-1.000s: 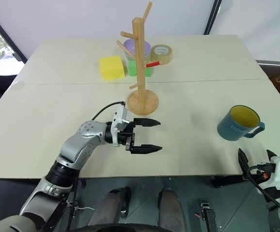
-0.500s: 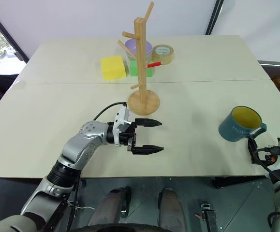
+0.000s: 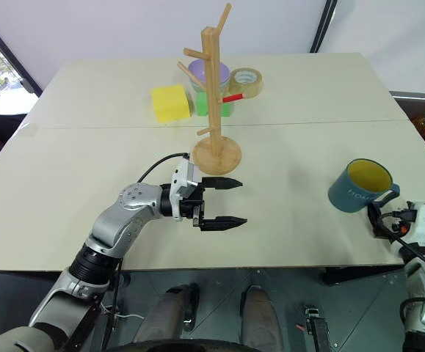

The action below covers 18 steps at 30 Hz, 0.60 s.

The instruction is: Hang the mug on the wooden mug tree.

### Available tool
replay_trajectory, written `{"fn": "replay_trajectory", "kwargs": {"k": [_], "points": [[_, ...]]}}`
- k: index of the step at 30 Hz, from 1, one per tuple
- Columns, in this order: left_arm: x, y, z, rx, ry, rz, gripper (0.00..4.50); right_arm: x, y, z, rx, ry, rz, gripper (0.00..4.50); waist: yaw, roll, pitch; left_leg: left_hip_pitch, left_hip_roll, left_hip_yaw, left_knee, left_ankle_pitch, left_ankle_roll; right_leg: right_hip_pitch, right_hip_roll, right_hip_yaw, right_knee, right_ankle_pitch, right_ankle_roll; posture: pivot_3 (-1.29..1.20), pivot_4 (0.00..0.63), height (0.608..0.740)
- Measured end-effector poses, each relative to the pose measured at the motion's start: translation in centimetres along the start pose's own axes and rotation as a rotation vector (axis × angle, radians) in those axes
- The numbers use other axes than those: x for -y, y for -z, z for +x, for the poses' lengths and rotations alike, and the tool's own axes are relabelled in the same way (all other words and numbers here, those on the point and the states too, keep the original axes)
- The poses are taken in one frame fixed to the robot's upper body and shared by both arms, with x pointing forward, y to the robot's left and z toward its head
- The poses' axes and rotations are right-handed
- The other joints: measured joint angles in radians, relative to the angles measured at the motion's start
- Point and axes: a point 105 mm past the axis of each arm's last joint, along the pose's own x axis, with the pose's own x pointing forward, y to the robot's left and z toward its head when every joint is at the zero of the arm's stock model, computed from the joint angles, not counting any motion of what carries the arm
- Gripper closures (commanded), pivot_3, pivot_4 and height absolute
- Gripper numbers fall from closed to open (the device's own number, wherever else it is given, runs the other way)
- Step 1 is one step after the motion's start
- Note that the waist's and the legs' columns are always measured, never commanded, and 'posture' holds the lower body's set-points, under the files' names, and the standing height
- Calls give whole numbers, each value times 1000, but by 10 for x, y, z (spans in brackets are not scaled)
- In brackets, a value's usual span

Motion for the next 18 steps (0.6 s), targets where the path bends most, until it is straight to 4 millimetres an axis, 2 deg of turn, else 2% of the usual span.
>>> {"fn": "replay_trajectory", "kwargs": {"k": [4, 5, 11, 13, 16, 18], "points": [[-1, 0, -1, 1, -16, 1, 0, -5, -3, 4, 10, -35, 2, 4064, 1, 0, 0, 0, 0, 0, 0, 0, 0, 0, 0, 0, 0, 0, 0, 0, 150, 740], [-1, 0, -2, 0, -20, 1, 0, -7, -4, 5, 15, -42, 5, 4439, 1, 0, 0, 0, 0, 0, 0, 0, 0, 0, 0, 0, 0, 0, 0, 0, 150, 740], [-3, 2, -6, -6, -39, -1, 0, -12, -6, 6, 20, -77, -4, 4439, 1, 0, 0, 0, 0, 0, 0, 0, 0, 0, 0, 0, 0, 0, 0, 0, 150, 740], [-7, 1, -10, -7, -62, 5, 0, -19, -13, 4, 31, -112, -47, 4439, -1, 0, 0, 0, 0, 0, 0, 0, 0, 0, 0, 0, 1, 0, 1, 0, 150, 740], [-27, -2, -28, 0, -175, 15, 0, -54, -49, 4, 97, -285, -230, 4439, -14, 2, 0, 1, 0, 1, 0, 0, 0, -1, 0, 1, 2, -2, 3, 0, 150, 740], [-47, -8, -47, 8, -274, 30, 0, -94, -90, 3, 199, -448, -364, 4439, -25, 2, 0, 2, 0, 1, 0, 0, 0, -1, 2, 1, 3, -2, 3, 0, 150, 740]]}}
